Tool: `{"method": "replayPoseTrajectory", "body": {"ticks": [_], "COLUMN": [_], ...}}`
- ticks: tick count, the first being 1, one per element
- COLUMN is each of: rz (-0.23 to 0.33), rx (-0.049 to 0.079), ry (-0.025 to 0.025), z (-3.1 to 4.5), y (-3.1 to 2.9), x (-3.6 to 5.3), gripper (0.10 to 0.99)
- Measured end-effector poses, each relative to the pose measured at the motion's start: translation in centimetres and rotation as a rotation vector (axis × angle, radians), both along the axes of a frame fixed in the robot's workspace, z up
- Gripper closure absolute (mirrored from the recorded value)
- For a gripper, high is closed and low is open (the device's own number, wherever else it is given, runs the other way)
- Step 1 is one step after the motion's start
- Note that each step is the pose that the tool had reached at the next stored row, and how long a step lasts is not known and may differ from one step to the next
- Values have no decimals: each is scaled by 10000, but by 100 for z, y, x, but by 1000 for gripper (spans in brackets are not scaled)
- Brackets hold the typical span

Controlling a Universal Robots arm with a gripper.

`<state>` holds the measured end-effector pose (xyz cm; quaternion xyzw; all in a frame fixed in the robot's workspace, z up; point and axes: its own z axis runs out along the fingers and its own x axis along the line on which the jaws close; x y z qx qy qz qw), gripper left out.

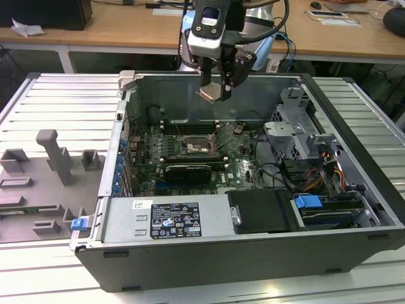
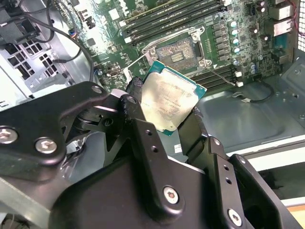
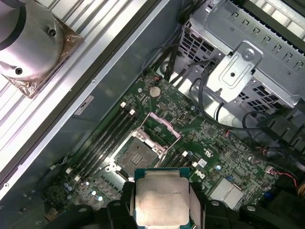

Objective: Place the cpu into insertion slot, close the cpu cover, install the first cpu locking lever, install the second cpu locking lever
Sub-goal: 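Place the cpu into insertion slot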

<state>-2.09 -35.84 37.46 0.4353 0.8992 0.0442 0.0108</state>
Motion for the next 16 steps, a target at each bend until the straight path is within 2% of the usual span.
{"method": "replayPoseTrajectory", "body": {"ticks": [8, 16], "rz": [-344, -1139], "rx": [0, 0], "ry": [0, 0], "z": [0, -10], "y": [0, 0], "x": [0, 0], "gripper": [545, 545]}}
